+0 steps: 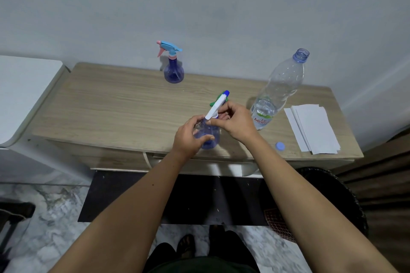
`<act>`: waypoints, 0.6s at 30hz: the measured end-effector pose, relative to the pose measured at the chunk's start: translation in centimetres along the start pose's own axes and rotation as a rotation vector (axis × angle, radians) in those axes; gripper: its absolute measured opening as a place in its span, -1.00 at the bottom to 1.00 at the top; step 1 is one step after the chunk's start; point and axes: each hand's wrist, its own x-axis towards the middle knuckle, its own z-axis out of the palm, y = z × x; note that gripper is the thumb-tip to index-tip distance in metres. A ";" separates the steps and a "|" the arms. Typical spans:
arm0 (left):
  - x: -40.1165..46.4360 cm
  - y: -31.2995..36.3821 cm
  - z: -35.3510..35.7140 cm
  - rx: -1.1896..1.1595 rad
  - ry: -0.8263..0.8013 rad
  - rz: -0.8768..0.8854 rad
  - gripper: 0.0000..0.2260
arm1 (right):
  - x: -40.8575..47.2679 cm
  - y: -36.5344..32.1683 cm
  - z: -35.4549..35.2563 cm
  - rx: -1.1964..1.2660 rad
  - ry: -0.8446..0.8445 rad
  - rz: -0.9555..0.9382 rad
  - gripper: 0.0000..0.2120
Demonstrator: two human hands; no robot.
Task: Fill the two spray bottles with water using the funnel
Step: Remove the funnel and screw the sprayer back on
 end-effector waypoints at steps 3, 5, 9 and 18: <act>0.0 0.1 0.0 -0.008 -0.005 -0.003 -0.40 | -0.2 0.0 -0.7 0.056 -0.089 0.002 -0.61; 0.0 0.1 -0.1 -0.016 -0.007 -0.013 -0.39 | 0.0 0.1 -1.1 0.065 -0.135 -0.001 -0.63; -0.1 0.2 -0.2 -0.009 -0.002 -0.014 -0.39 | 0.3 -0.2 -0.7 0.050 -0.071 0.008 -0.70; -0.1 0.8 0.1 0.013 0.010 -0.036 -0.42 | -0.2 0.9 -0.7 0.144 -0.131 0.003 -0.60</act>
